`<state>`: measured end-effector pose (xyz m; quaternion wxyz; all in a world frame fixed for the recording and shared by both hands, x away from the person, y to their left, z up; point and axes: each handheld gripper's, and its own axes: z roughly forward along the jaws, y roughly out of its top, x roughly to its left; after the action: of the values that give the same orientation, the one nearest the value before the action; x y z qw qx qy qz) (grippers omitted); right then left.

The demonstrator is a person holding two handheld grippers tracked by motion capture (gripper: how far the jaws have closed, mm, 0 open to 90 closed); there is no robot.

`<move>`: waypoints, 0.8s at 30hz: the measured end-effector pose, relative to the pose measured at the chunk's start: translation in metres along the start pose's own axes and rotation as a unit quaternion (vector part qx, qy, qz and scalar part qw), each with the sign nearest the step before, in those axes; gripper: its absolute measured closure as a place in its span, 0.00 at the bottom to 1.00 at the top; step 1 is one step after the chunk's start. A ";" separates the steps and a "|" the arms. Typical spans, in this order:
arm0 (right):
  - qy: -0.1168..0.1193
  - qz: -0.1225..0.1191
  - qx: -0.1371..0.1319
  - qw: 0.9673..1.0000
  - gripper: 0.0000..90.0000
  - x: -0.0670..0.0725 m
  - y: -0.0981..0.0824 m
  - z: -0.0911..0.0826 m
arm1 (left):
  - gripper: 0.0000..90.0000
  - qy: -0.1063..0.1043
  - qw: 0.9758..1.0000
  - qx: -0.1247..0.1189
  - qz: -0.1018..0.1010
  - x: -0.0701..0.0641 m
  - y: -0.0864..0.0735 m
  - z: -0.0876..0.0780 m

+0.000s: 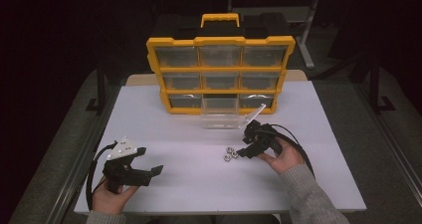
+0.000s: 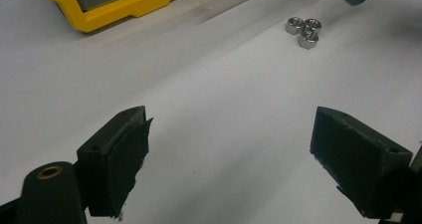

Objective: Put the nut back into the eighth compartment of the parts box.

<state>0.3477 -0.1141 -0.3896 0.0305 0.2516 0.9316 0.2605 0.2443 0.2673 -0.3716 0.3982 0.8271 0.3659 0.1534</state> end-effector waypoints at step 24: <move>-0.005 -0.041 0.053 0.998 0.76 0.006 0.005 0.044 | 0.17 -0.001 1.000 -0.009 -0.005 0.001 0.000 -0.002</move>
<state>0.3529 -0.0870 -0.4248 0.0327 0.2154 0.9536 0.2076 0.2440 0.2687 -0.3706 0.4063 0.8218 0.3685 0.1540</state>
